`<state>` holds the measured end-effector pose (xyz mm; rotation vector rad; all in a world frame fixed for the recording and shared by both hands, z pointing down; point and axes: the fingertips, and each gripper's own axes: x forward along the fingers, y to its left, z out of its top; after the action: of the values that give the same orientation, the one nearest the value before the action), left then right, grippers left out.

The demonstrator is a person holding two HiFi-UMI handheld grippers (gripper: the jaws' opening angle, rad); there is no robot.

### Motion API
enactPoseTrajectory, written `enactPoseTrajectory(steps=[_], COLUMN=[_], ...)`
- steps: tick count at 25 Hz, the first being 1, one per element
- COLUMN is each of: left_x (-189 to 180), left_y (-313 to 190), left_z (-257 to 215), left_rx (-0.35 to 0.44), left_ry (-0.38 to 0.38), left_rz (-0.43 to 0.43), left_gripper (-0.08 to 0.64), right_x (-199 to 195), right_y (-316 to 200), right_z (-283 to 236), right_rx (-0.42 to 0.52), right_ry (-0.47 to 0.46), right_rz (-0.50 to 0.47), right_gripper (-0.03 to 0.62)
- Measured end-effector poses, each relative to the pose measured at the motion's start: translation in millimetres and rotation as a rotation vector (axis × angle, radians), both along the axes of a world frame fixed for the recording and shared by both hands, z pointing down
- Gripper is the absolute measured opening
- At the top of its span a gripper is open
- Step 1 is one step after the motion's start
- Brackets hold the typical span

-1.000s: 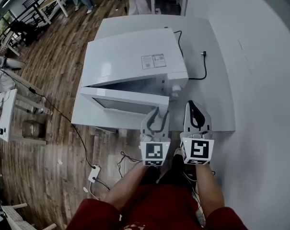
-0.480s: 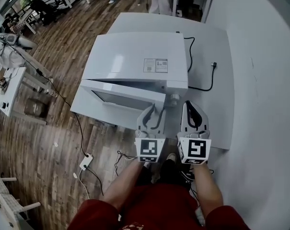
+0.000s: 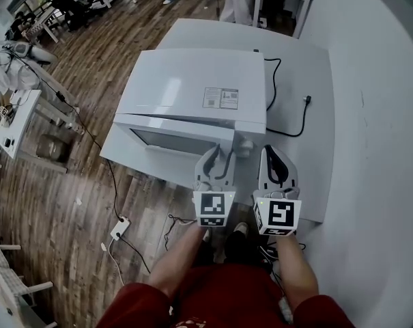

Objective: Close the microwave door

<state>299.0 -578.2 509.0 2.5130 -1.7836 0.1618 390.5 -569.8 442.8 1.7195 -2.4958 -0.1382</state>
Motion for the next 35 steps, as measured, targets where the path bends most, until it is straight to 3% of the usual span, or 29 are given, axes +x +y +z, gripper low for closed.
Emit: enactPoseTrajectory(steps=[35], left_x=[3.1], left_y=[-27.5], left_z=[-0.2], left_rx=[-0.007], left_ry=[0.006], left_rz=[-0.019], left_gripper=[0.15], right_x=[5.5], right_y=[-20.1], right_z=[7.5], right_rx=[-0.017], right_ry=[-0.003], right_rz=[0.012], right_gripper=[0.028])
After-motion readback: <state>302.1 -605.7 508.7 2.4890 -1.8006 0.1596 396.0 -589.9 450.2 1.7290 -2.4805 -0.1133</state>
